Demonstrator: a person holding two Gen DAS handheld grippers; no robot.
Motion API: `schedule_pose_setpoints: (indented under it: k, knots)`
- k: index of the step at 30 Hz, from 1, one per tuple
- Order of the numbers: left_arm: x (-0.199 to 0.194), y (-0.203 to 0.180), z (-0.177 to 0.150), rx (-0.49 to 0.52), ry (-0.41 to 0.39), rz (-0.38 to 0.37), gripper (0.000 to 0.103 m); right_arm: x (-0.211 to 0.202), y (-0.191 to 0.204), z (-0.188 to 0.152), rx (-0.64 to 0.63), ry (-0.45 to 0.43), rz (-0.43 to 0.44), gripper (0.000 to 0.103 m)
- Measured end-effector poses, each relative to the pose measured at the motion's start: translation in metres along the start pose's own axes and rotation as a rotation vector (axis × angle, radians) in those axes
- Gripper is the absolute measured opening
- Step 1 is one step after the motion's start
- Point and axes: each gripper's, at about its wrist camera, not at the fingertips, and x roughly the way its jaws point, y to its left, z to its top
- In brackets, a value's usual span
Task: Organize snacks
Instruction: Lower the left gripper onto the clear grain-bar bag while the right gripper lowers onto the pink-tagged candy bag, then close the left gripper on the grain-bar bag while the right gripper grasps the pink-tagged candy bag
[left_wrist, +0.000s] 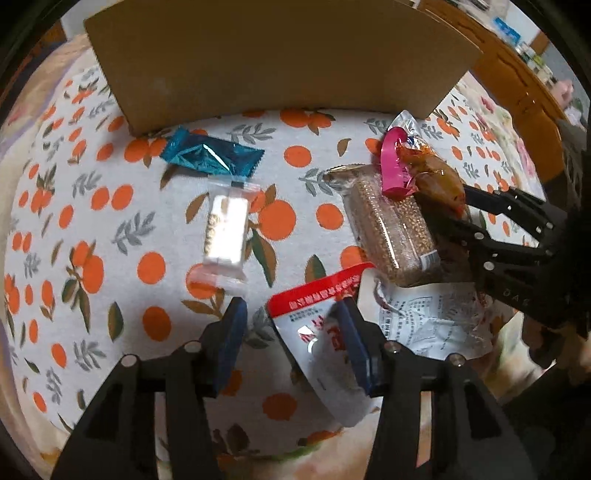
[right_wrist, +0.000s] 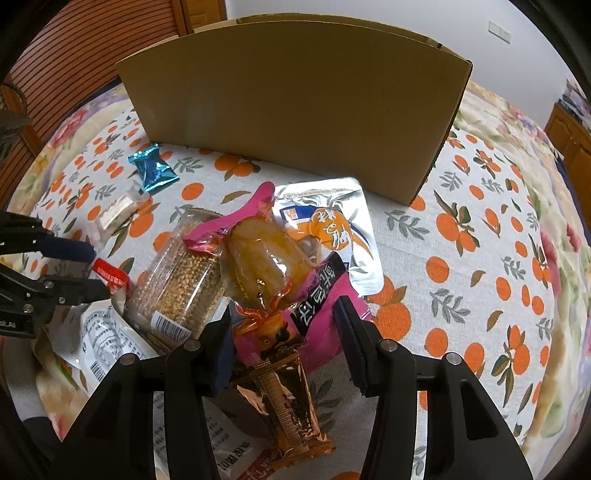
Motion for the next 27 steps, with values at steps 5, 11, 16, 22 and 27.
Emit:
schedule_pose_setpoints:
  k: [5,11,16,22,27]
  knots:
    - [-0.001,-0.006,-0.003,-0.001,0.004,-0.004,0.051,0.000,0.000,0.000,0.000,-0.002,-0.001,0.051]
    - [-0.023,-0.012,-0.002,0.010,-0.097,0.060,0.051,0.002,-0.002,-0.001,-0.002,-0.003,-0.008,0.046]
    - [-0.040,-0.030,-0.010,0.112,-0.155,-0.002,0.051,-0.002,-0.003,0.005,-0.028,0.006,0.002,0.031]
    - [-0.033,-0.047,-0.010,0.172,-0.144,-0.004,0.051,-0.009,-0.010,0.007,-0.004,-0.011,0.013,0.028]
    - [-0.027,-0.049,0.009,0.126,-0.169,-0.026,0.051,-0.018,-0.017,0.008,0.034,-0.035,0.022,0.028]
